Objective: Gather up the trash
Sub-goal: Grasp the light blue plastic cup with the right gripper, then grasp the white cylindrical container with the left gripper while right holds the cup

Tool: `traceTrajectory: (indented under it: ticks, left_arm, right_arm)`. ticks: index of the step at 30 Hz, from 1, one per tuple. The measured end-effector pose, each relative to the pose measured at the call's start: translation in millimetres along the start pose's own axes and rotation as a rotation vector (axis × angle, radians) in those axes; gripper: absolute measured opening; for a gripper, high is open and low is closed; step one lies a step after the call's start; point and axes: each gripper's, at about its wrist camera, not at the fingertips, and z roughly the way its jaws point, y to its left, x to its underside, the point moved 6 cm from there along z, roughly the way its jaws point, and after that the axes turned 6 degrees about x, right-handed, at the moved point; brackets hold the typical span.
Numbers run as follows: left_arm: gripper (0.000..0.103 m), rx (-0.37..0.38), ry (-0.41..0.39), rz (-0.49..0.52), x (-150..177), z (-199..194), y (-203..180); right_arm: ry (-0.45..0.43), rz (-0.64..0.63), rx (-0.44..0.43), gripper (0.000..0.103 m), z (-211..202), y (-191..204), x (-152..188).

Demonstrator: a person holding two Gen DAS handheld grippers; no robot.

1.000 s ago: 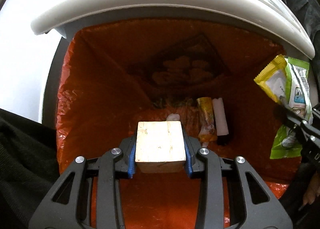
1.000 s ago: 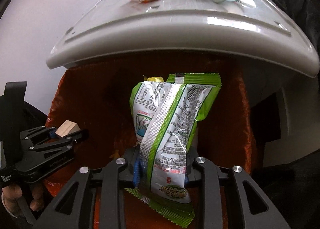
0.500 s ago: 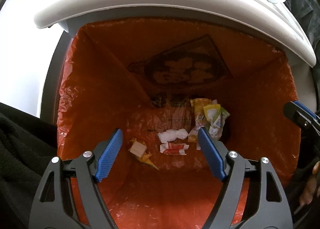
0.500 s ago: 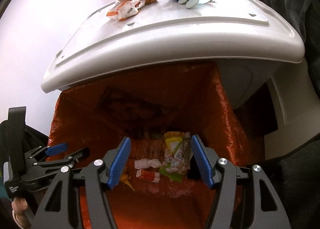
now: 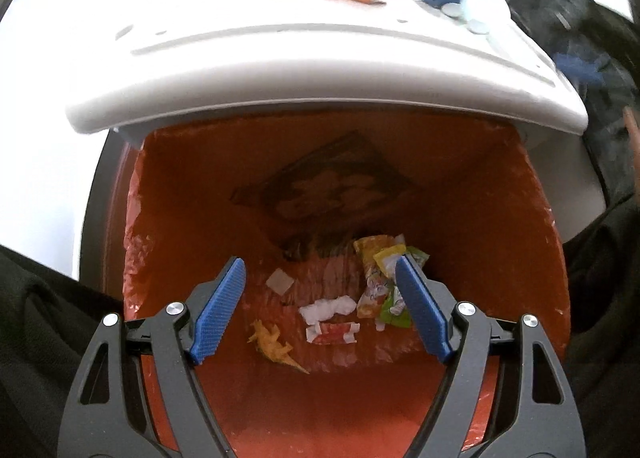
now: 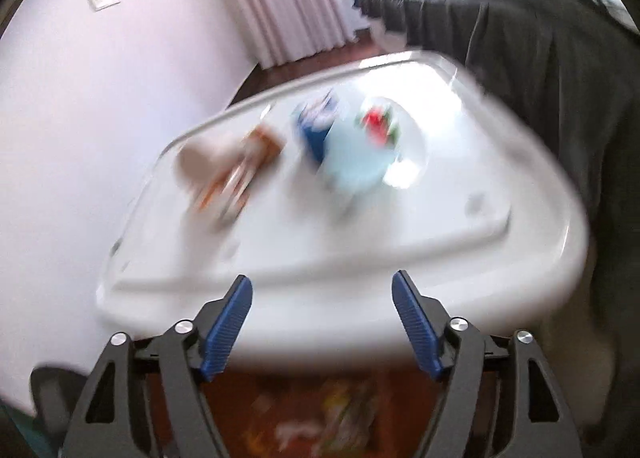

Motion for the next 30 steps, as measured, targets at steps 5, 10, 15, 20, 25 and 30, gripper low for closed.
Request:
traceTrajectory:
  ticks: [5, 10, 15, 20, 25, 30]
  left_arm:
    - [0.076, -0.012, 0.004, 0.016, 1, 3, 1]
    - [0.076, -0.015, 0.016, 0.003, 4, 7, 5]
    - [0.076, -0.015, 0.027, 0.017, 4, 11, 3]
    - [0.076, -0.026, 0.027, 0.031, 3, 13, 1]
    - [0.076, -0.021, 0.018, 0.034, 3, 10, 0]
    - [0.076, 0.006, -0.018, 0.049, -11, -5, -5]
  right_arm:
    - [-0.035, -0.019, 0.075, 0.071, 27, -10, -53]
    - [-0.024, -0.242, 0.075, 0.063, 48, 13, -77]
    - [0.102, -0.386, 0.029, 0.051, 82, 18, -80]
    - [0.113, -0.412, 0.029, 0.016, 86, 21, -66]
    - [0.066, -0.299, -0.005, 0.011, 53, 25, -60]
    - [-0.075, -0.125, -0.11, 0.011, -13, 20, -52]
